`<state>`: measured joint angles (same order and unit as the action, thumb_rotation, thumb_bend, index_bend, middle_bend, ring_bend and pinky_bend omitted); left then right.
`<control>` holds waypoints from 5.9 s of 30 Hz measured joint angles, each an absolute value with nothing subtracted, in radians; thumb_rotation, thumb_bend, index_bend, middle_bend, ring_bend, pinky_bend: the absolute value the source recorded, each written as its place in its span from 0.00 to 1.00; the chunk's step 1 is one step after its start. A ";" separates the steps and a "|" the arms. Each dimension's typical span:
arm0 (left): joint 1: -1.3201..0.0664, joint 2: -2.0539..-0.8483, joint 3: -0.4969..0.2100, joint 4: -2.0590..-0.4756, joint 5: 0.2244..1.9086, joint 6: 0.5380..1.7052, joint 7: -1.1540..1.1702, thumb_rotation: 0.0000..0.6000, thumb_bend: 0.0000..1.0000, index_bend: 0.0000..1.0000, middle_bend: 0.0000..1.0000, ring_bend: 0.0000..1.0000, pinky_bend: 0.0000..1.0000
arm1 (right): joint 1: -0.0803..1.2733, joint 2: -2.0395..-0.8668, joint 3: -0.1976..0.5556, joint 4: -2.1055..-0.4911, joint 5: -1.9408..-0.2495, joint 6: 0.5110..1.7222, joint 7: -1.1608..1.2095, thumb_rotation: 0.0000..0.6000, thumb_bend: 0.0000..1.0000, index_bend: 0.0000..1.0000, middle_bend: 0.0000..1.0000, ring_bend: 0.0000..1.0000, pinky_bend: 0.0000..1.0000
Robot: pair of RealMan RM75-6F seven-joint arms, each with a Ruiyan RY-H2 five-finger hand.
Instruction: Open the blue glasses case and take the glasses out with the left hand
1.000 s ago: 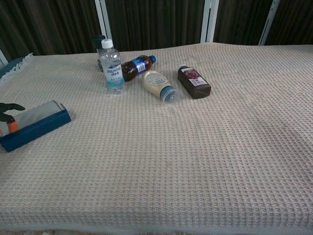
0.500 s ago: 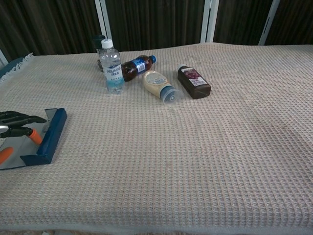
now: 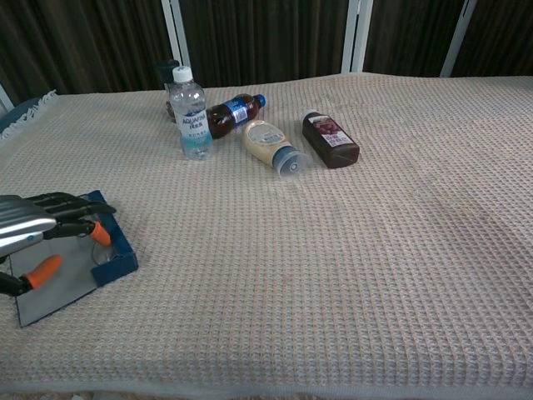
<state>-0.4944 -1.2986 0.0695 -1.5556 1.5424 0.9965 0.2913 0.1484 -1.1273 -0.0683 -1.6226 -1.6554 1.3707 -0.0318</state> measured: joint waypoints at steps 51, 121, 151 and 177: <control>-0.610 -1.472 -0.143 -1.412 1.160 0.937 0.290 1.00 0.44 0.31 0.00 0.00 0.09 | 0.153 -1.117 -0.068 -1.621 -1.658 1.360 -0.013 1.00 0.19 0.00 0.00 0.00 0.00; -0.658 -1.534 -0.136 -1.326 1.119 0.941 0.280 1.00 0.44 0.60 0.00 0.00 0.10 | 0.152 -1.120 -0.062 -1.620 -1.647 1.362 -0.023 1.00 0.19 0.00 0.00 0.00 0.00; -0.619 -1.607 -0.188 -1.214 1.203 1.084 0.128 1.00 0.44 0.60 0.00 0.00 0.10 | 0.151 -1.118 -0.063 -1.621 -1.651 1.365 -0.017 1.00 0.19 0.00 0.00 0.00 0.00; -0.711 -1.691 -0.297 -0.914 1.089 0.907 0.071 1.00 0.44 0.29 0.01 0.00 0.12 | 0.152 -1.121 -0.056 -1.618 -1.640 1.362 -0.023 1.00 0.19 0.00 0.00 0.00 0.00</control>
<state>-0.7106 -1.6906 -0.2967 -0.9135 1.0893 0.9069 0.0713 0.1520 -1.1205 -0.0562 -1.6179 -1.6400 1.3621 -0.0225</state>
